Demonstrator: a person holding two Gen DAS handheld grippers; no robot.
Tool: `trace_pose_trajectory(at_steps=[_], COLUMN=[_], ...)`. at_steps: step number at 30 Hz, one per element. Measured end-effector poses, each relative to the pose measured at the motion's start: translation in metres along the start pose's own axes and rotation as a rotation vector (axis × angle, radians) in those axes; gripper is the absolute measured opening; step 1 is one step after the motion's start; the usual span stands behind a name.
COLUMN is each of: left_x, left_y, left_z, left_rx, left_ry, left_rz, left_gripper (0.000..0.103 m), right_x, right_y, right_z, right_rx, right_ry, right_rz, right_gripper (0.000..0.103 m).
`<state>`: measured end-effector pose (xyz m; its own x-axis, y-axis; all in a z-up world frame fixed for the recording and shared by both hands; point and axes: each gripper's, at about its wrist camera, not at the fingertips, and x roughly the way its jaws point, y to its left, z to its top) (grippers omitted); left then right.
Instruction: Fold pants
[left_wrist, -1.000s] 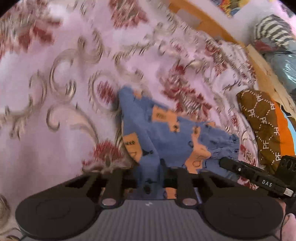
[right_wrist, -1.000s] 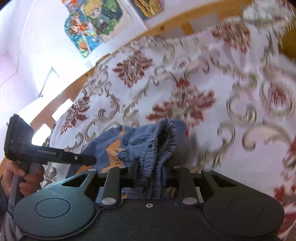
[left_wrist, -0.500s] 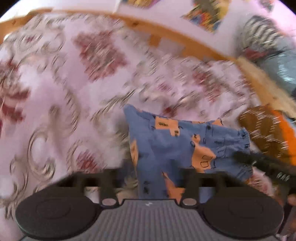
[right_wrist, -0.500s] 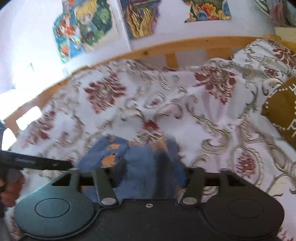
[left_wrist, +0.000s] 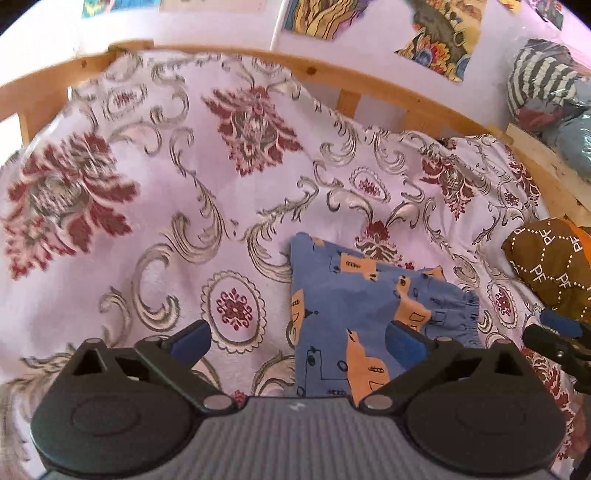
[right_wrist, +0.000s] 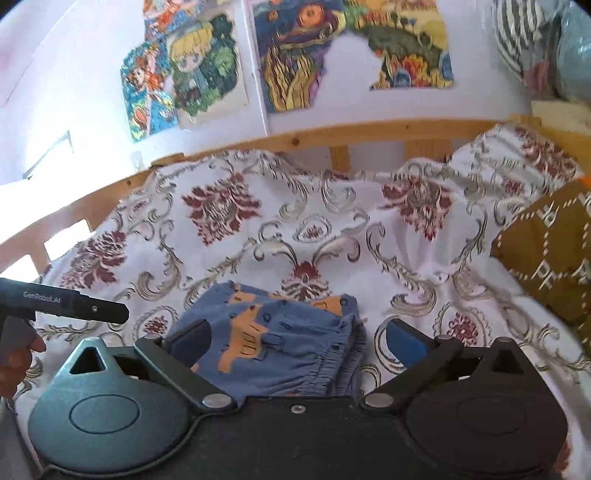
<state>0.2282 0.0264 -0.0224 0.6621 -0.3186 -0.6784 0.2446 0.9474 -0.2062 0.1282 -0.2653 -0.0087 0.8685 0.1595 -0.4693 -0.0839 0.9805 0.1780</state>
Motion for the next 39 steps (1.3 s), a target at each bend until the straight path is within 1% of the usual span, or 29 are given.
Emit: trace_pose_trajectory(at_steps=[4,9,11,13,17,21,25,36,39], left_x=[-0.028,-0.068,-0.084,-0.098,-0.118,-0.127,-0.131,-0.130,-0.127], left_y=[-0.009,-0.018,-0.025,-0.031,-0.044,-0.053,-0.057,-0.055,-0.054], left_z=[-0.003,-0.019,-0.030,-0.043,-0.068,-0.086,-0.095,-0.099,-0.098], left_rx=[0.038,0.038,0.033,0.039,0.092,0.147,0.166,0.161,0.150], left_ry=[-0.030,-0.065,-0.077,-0.088,-0.093,-0.097,-0.094,-0.078,-0.049], left_rz=[0.040,0.090,0.118,0.130,0.141,0.161,0.172,0.178,0.188], left_gripper=[0.103,0.103,0.103,0.103,0.103,0.103,0.103,0.103,0.103], right_x=[-0.031,-0.070,-0.085,-0.098,-0.116,-0.126,-0.127,-0.127,-0.125], right_y=[0.015,0.034,0.040,0.046,0.054,0.059,0.060,0.058,0.058], right_z=[0.000,-0.010,-0.018,-0.028,-0.045,-0.056,-0.060,-0.060,-0.060], right_rx=[-0.026,-0.046,-0.050,-0.050,-0.054,-0.064,-0.063,-0.060,-0.059], right_ry=[-0.036,-0.066,-0.070,-0.073,-0.071,-0.071,-0.063,-0.059,-0.055], right_rz=[-0.018,-0.067,-0.085,-0.097,-0.108,-0.110,-0.106,-0.107,-0.105], right_gripper=[0.102,0.102,0.102,0.102,0.102,0.102,0.102,0.102,0.102])
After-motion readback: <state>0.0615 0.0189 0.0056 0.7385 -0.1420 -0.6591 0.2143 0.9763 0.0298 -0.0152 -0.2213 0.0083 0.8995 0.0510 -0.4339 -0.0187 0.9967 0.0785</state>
